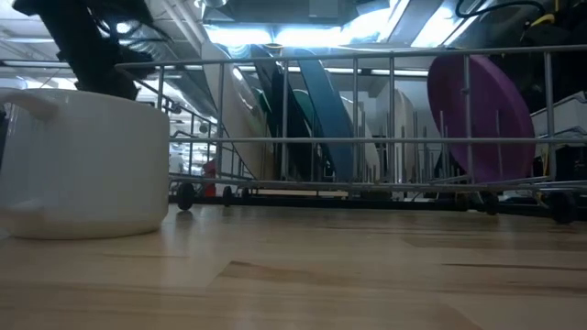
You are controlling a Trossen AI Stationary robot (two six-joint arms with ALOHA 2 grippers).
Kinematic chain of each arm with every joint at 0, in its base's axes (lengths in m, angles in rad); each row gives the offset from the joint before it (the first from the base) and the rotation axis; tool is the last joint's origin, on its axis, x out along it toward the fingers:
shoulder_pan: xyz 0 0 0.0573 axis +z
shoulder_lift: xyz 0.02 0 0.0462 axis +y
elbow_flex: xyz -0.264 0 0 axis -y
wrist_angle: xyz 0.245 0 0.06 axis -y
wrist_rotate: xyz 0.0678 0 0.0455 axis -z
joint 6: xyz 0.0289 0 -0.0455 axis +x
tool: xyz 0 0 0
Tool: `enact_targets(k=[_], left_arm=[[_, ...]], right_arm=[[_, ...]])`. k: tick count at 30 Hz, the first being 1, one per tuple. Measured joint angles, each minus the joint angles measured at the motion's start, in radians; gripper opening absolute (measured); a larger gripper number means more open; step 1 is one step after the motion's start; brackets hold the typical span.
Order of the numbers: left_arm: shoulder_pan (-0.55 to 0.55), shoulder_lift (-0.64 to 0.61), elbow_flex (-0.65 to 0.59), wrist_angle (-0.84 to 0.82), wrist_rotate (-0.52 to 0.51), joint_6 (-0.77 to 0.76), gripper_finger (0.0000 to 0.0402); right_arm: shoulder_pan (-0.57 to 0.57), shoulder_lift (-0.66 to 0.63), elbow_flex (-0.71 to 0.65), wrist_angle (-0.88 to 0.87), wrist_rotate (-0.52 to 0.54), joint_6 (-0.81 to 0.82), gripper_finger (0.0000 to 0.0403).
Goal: Sort dishes
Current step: Put the pink plate into the dishwasher rack
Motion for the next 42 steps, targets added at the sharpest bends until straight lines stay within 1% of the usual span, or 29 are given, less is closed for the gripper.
enact_targets(k=[2, 6, 9, 12, 16, 24, 27, 29, 33, 35, 37, 40, 42], left_arm=[[0.0, -0.055, 0.0, 0.005, -0.012, -0.025, 0.0], [0.0, -0.167, 0.0, 0.019, -0.073, -0.063, 0.0], [0.0, -0.251, 0.0, 0.079, -0.114, -0.056, 0.0], [0.0, -0.326, 0.0, 0.201, -0.141, -0.027, 0.0], [0.0, -0.403, 0.0, 0.411, -0.148, 0.061, 0.0], [0.0, -0.457, 0.0, 0.832, -0.133, 0.268, 0.0], [0.0, -0.443, 0.001, 0.95, -0.082, 0.322, 0.0], [0.0, -0.421, 0.001, 0.991, -0.052, 0.331, 0.0], [0.0, -0.344, 0.001, 1.045, -0.043, 0.309, 0.0], [0.0, -0.283, 0.001, 1.105, -0.041, 0.275, 0.0], [-0.001, -0.21, 0.001, 1.19, -0.007, 0.255, 0.0], [-0.027, -0.086, 0.001, 1.366, 0.059, 0.251, 0.0], [-0.062, 0.0, 0.0, 1.504, 0.082, 0.251, 0.0]], right_arm=[[0.0, 0.0, 0.0, 0.0, 0.0, 0.0, 0.0127], [0.0, 0.0, 0.0, 0.0, 0.0, 0.0, 0.0127], [0.0, 0.0, 0.0, 0.0, 0.0, 0.0, 0.0127], [0.0, 0.0, 0.0, 0.0, 0.0, 0.0, 0.0127], [0.0, 0.0, 0.0, 0.0, 0.0, 0.0, 0.0127], [0.0, 0.0, 0.0, 0.0, 0.0, 0.0, 0.0127], [0.0, 0.0, 0.0, 0.001, 0.0, 0.0, 0.0127], [0.0, 0.0, 0.0, 0.001, 0.003, 0.0, 0.0127], [0.0, 0.0, 0.0, 0.001, 0.012, 0.0, 0.0127], [0.0, 0.0, 0.0, 0.001, 0.009, 0.0, 0.0127], [0.0, 0.0, 0.0, 0.001, -0.002, 0.0, 0.0127], [0.0, 0.0, 0.0, 0.002, -0.007, 0.0, 0.0127], [0.0, 0.0, 0.0, 0.002, -0.007, 0.0, 0.0127]])
